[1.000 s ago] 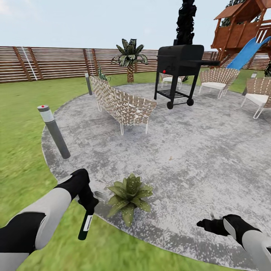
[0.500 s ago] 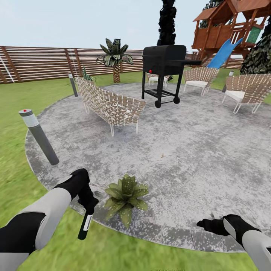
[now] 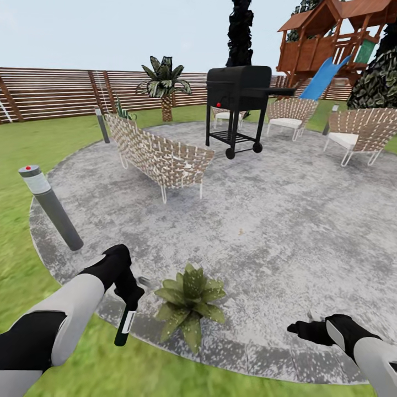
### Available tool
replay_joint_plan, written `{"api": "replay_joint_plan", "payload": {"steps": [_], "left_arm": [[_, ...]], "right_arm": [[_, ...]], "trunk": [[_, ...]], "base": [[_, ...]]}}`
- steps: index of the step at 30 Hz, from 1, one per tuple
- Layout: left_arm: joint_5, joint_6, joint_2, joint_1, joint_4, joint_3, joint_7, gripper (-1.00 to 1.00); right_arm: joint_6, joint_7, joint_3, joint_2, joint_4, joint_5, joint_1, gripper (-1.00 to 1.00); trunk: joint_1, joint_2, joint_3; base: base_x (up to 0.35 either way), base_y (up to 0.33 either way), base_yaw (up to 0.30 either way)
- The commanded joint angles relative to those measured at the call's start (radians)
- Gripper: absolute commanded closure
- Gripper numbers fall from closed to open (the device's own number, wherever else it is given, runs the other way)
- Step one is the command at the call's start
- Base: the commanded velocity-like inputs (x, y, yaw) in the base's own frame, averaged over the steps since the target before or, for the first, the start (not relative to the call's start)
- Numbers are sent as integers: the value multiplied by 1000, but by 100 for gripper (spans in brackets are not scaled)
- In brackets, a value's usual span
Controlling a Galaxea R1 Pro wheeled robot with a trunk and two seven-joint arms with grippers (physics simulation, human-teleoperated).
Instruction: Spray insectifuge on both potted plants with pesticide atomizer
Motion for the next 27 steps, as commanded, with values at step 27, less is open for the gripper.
{"api": "replay_joint_plan", "payload": {"steps": [27], "left_arm": [[-90, 3, -25, 23, 33, -66, -9, 100]], "right_arm": [[6, 0, -8, -6, -2, 4, 0, -100]], "trunk": [[0, 0, -1]], "base": [[6, 6, -70]]}}
